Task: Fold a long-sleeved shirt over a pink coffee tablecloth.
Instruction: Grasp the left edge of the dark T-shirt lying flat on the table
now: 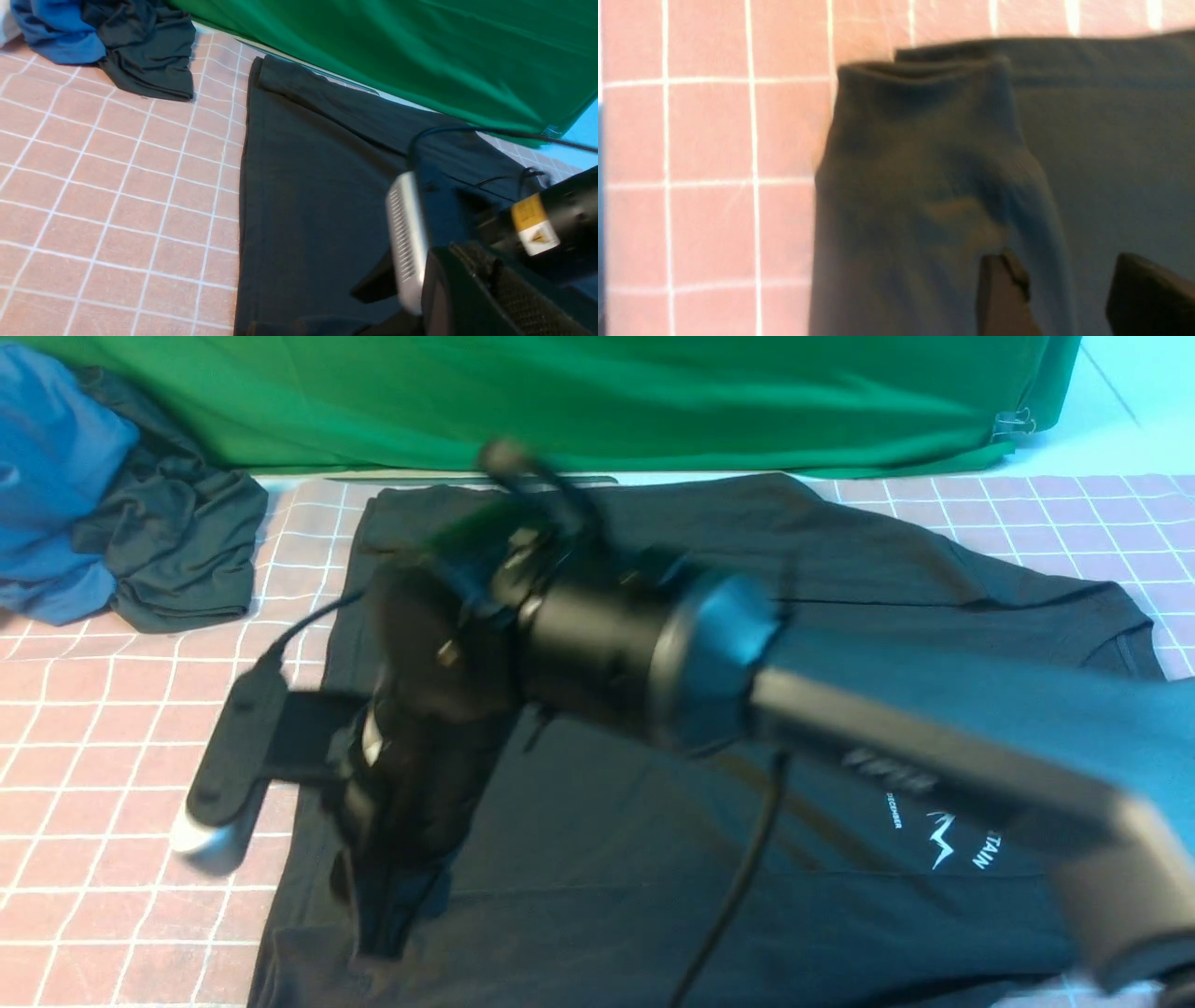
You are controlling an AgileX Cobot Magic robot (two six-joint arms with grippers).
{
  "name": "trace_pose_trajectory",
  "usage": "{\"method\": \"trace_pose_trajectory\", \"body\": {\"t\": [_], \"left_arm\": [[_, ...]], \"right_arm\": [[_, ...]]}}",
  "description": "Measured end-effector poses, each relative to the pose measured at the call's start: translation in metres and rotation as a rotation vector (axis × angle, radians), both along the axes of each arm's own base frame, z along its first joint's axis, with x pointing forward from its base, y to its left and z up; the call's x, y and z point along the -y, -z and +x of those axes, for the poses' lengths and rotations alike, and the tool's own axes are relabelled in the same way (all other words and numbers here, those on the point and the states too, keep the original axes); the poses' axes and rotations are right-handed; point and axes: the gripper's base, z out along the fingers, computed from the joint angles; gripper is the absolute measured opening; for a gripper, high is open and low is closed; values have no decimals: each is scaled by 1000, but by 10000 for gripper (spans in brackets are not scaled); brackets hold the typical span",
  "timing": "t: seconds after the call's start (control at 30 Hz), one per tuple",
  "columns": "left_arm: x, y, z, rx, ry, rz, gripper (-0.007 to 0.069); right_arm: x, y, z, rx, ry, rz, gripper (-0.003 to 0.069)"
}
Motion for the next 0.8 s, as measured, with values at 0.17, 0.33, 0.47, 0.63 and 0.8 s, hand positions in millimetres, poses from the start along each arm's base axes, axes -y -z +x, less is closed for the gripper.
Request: {"method": "trace_pose_trajectory", "body": {"t": [0.17,0.33,0.47,0.63,0.8], "left_arm": [[-1,0,0,-4,-11,15,15],[-1,8,17,-172,-5,-11,15],[0,21,52,-466,39,-20,15],[5,45,121,-711,223,40,15],[13,71,167,-772,446,64,15]], "right_arm": [[-10,15,1,-19,-20,-33,414],[3,-10,5,23,86,-135,274],[28,-61,15,89,266,-74,87],[105,-147,23,151,434,75,39],[187,-179,0,156,545,98,38]]}}
